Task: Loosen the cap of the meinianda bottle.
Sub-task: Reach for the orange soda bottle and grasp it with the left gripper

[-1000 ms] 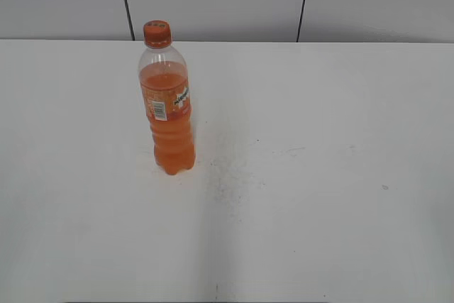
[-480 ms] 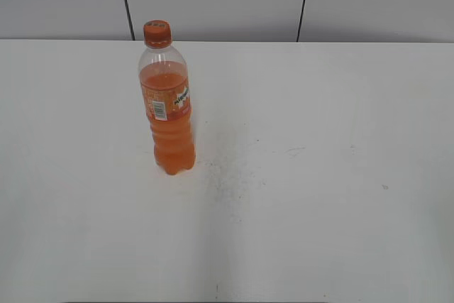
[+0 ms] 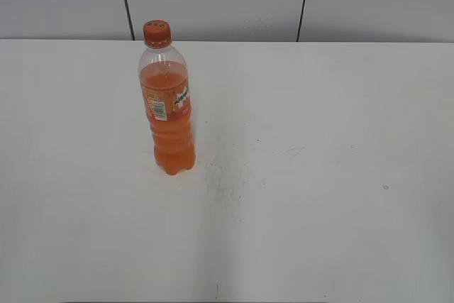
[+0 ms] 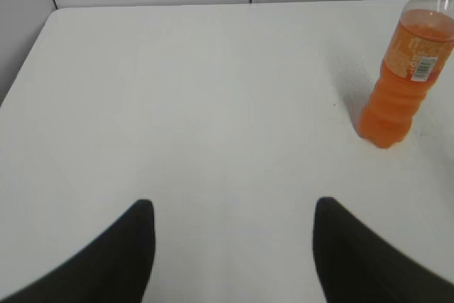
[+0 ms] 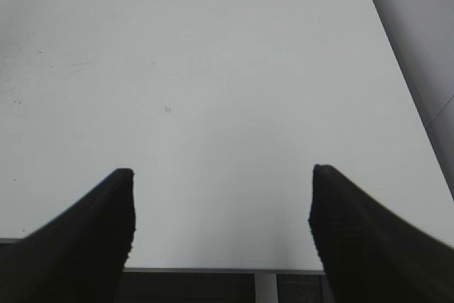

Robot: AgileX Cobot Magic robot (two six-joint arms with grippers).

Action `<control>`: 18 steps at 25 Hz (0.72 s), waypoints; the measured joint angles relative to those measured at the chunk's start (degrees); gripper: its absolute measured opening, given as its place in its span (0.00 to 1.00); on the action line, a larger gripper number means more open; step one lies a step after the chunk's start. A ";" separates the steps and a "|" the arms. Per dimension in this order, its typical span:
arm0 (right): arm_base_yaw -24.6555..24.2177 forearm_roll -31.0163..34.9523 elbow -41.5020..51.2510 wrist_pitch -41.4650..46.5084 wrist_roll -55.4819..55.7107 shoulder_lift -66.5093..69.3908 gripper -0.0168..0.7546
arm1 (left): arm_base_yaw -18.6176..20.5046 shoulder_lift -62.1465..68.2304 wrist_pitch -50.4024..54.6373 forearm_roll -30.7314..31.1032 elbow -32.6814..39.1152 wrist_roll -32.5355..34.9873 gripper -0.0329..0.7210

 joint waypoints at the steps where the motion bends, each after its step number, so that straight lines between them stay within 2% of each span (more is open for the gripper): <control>1: 0.00 0.00 0.00 0.00 0.00 0.00 0.76 | 0.00 0.44 -1.45 0.08 -0.48 0.47 0.62; 10: 0.00 0.00 0.00 0.00 0.00 0.00 0.76 | 0.00 14.44 -26.09 -1.40 -1.83 1.38 0.62; 14: 0.00 0.00 0.00 0.00 0.00 0.00 0.76 | 0.00 24.56 -41.73 -1.39 -1.51 1.38 0.62; 18: 0.00 0.00 0.00 0.00 0.00 0.00 0.76 | 0.00 36.13 -59.98 -1.26 2.19 1.38 0.62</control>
